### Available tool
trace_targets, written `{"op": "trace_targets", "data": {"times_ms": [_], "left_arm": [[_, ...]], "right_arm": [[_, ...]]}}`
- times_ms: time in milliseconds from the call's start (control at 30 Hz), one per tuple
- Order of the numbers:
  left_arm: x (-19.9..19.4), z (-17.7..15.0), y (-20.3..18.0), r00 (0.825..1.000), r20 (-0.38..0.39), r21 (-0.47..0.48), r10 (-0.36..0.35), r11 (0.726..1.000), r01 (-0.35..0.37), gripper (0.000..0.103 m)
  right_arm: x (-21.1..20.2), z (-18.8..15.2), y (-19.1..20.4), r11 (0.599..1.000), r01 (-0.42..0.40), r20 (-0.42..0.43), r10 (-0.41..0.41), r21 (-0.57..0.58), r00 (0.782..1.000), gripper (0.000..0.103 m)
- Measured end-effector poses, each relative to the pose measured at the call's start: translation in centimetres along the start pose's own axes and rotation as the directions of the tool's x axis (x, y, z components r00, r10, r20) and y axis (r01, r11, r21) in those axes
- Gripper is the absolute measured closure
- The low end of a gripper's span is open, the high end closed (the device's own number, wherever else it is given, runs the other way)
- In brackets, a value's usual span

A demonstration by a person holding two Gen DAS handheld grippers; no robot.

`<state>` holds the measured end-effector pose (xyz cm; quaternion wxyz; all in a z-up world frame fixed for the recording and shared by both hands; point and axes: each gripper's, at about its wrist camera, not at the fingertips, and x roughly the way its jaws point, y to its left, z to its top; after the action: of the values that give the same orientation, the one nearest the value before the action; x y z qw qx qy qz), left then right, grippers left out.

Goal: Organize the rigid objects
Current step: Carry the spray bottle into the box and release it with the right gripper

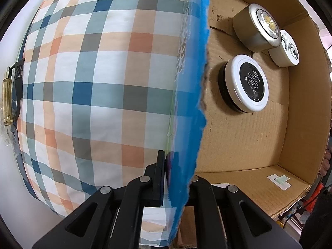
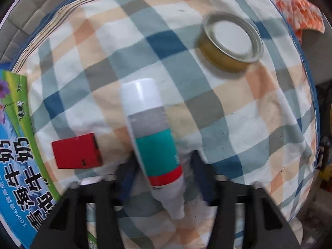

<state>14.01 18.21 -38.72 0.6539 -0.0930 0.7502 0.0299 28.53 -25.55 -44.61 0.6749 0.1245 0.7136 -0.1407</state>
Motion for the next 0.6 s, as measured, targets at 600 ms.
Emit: {"op": "trace_targets", "data": {"times_ms": [600], "left_arm": [[-0.6,-0.1,-0.2,1.0,0.007,0.01,-0.001,1.0,0.001,0.098]], "right_arm": [[-11.4,-5.6,1.7,0.966,-0.251,0.128,0.257,-0.064,0.958,0.068]]}}
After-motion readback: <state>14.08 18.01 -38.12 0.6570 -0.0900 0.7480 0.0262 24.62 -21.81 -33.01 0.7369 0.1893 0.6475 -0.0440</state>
